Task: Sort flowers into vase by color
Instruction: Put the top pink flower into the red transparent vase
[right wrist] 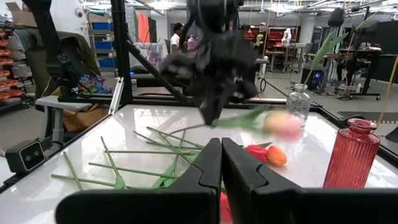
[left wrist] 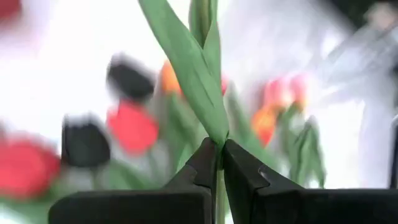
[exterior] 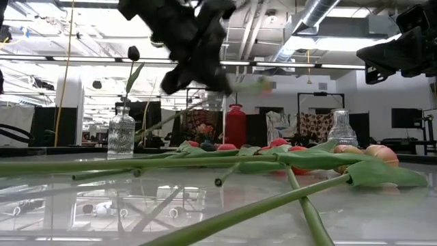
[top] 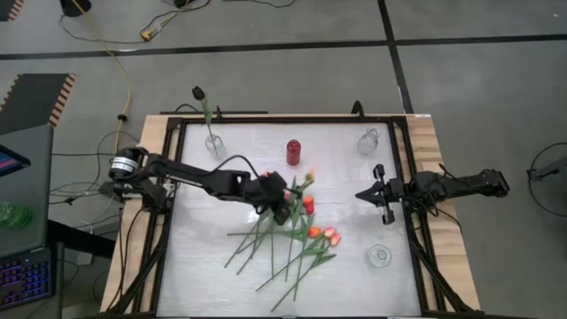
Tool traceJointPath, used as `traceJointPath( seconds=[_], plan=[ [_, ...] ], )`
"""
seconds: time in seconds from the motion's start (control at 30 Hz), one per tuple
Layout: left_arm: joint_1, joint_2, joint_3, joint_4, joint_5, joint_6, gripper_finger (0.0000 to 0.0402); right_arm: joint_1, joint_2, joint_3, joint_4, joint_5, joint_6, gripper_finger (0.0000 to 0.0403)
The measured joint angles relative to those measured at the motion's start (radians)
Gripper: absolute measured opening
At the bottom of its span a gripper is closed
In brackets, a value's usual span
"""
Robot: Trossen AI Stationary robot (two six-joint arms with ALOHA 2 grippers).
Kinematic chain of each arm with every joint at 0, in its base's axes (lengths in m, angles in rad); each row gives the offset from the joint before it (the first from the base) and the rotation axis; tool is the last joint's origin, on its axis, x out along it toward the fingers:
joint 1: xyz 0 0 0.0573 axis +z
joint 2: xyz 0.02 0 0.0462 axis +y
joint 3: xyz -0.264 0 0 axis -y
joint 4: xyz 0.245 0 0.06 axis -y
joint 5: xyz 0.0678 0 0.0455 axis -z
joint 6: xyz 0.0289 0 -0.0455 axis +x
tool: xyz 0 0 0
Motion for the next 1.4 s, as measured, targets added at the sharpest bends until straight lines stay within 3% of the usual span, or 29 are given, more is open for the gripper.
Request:
traceJointPath(
  seconds=[0.3, 0.8, 1.07, 1.4],
  plan=[
    [0.089, -0.061, 0.000, 0.364, -0.053, 0.289, 0.0005, 0.000, 0.000, 0.000, 0.000, 0.000, 0.000, 0.0040],
    [0.307, -0.124, 0.001, 0.707, -0.051, 0.700, 0.0004, 0.000, 0.000, 0.000, 0.000, 0.000, 0.000, 0.0040],
    [0.388, -0.121, 0.001, 0.726, -0.048, 0.719, 0.0004, 0.000, 0.000, 0.000, 0.000, 0.000, 0.000, 0.0040],
    [0.411, -0.114, 0.001, 0.691, -0.048, 0.716, 0.0004, 0.000, 0.000, 0.000, 0.000, -0.001, 0.000, 0.0040]
  ],
)
